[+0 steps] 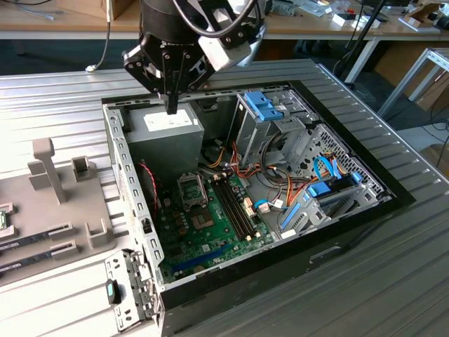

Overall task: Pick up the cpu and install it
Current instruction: 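Reach for the cpu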

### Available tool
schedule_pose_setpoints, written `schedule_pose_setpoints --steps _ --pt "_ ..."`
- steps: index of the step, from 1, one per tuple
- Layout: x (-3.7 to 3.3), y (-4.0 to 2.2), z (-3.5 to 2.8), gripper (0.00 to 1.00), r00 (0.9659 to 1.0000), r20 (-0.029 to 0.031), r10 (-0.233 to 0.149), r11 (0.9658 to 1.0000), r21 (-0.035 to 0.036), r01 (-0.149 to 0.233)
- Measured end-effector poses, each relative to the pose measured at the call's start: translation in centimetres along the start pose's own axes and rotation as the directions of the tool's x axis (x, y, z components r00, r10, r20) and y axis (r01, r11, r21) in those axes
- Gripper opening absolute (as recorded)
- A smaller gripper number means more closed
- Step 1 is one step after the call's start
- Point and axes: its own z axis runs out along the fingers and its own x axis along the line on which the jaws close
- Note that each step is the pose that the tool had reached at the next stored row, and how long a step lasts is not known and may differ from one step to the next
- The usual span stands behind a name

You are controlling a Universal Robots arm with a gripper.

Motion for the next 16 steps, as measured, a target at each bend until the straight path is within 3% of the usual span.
schedule_pose_setpoints --steps 16 --pt "0.48 -0.03 -0.01 0.11 1.0 0.0 0.0 1.0 -0.0001 0.0"
